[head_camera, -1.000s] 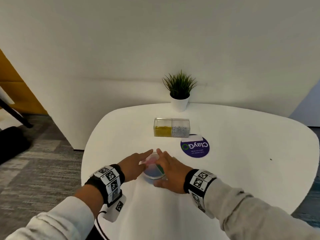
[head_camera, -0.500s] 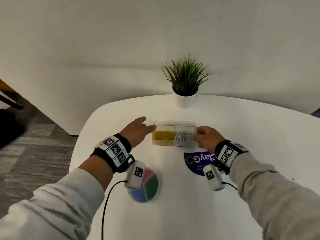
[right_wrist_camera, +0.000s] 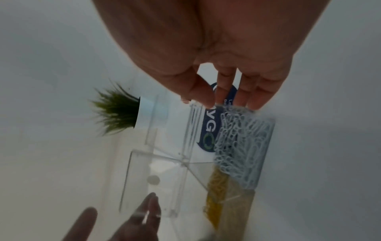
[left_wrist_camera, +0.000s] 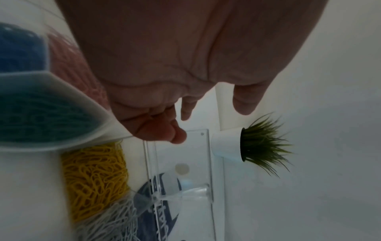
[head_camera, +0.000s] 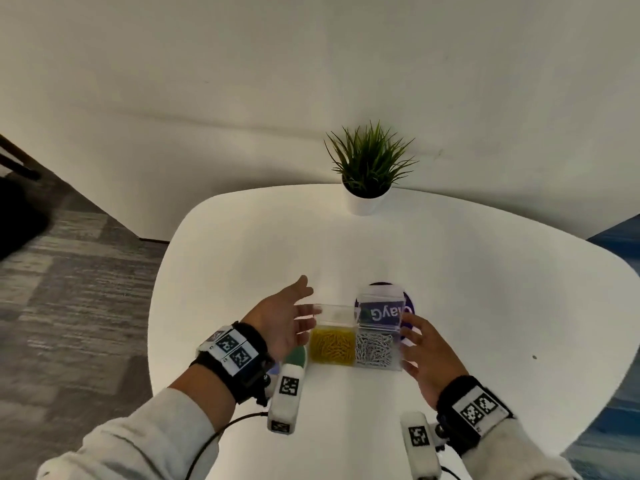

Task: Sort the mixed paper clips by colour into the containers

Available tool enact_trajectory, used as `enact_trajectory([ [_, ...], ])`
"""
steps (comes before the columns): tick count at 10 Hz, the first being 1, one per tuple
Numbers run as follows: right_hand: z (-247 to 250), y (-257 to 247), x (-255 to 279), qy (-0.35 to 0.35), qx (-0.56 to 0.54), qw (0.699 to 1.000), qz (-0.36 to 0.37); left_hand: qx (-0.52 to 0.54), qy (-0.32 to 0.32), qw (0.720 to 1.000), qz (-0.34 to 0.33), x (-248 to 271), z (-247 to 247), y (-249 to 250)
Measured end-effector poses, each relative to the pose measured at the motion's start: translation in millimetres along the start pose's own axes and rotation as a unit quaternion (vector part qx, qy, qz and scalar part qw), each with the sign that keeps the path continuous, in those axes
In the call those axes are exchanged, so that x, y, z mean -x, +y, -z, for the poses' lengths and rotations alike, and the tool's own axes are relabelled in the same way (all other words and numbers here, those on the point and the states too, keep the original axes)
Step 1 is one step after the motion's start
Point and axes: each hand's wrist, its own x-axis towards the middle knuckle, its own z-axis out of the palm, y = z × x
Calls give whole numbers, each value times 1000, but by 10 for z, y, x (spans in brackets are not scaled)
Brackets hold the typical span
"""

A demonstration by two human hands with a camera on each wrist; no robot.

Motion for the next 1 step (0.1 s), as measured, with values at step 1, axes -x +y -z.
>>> enact_trajectory([
  [1,50,-64,244,62,-60,996,-33,-56,20,998,-24,236,-6,-81],
])
